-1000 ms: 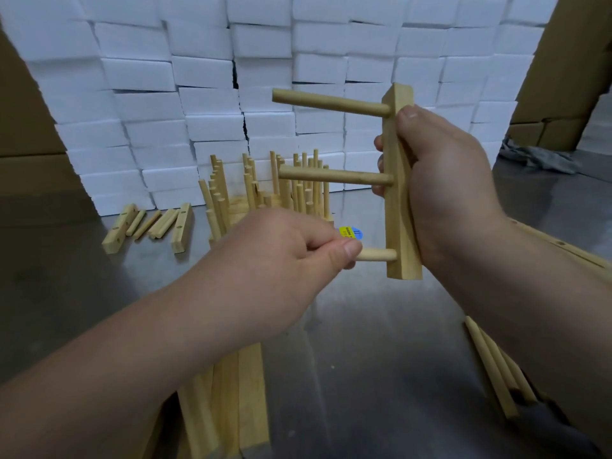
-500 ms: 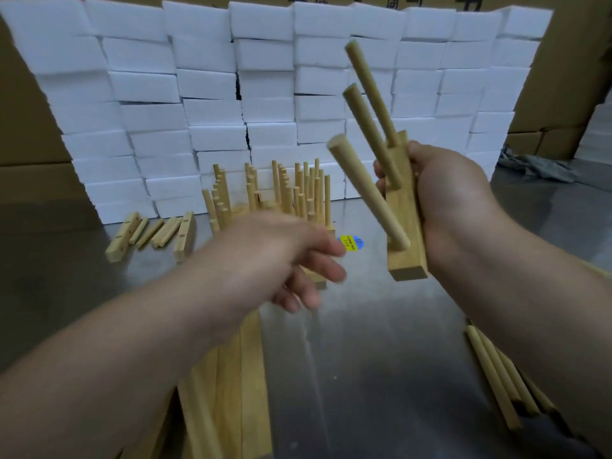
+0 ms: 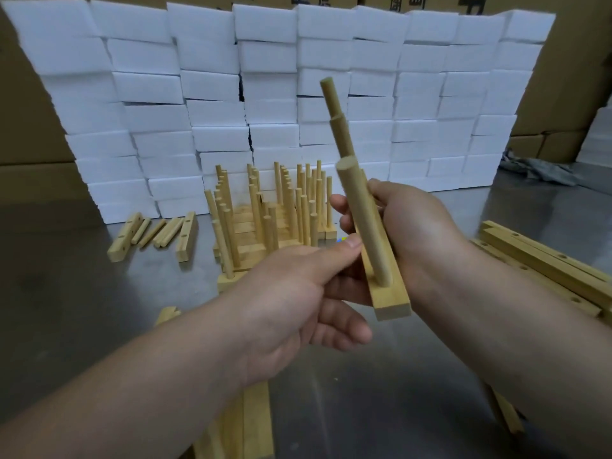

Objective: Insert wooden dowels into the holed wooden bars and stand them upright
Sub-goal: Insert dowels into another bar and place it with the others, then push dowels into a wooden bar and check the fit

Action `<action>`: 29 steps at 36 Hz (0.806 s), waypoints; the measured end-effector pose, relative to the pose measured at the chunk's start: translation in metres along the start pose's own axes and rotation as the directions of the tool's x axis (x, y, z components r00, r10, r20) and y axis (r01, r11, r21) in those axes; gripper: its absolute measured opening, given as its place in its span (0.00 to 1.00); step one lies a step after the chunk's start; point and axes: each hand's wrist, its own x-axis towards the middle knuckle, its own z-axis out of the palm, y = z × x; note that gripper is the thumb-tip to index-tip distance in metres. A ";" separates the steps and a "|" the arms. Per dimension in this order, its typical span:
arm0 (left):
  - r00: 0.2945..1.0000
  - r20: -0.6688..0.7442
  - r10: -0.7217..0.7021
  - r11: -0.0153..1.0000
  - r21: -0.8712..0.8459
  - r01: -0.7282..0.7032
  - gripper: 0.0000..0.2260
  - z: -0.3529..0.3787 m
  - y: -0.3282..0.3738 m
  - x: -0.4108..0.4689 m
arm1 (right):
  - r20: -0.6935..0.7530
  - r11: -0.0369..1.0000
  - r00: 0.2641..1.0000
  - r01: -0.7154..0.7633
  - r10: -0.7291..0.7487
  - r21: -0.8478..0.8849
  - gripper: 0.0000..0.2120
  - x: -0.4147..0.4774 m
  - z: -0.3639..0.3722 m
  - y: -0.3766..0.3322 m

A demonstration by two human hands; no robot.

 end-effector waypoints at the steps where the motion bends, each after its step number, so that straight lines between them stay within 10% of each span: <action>1: 1.000 -0.004 0.007 1.000 0.013 -0.007 0.16 0.000 0.000 0.000 | -0.003 1.000 1.000 0.001 -0.001 -0.008 0.15 0.000 0.000 0.001; 15: 0.927 -0.351 0.133 0.990 0.083 -0.111 0.13 -0.017 0.017 0.006 | 0.010 0.927 0.975 0.213 -0.221 -0.309 0.11 0.006 0.003 0.007; 20: 0.833 -0.501 0.235 0.972 0.111 -0.208 0.13 -0.030 0.033 0.006 | 0.119 0.760 0.897 0.426 -0.426 -0.491 0.05 -0.002 0.005 0.006; 25: 0.806 -0.535 0.254 0.967 0.150 -0.205 0.13 -0.030 0.031 0.006 | 0.322 0.546 0.839 0.533 -0.439 -0.646 0.23 -0.015 0.006 0.012; 29: 0.818 -0.522 0.244 0.969 0.176 -0.176 0.12 -0.028 0.026 0.007 | 0.400 0.418 0.798 0.585 -0.452 -0.695 0.04 -0.019 0.006 0.013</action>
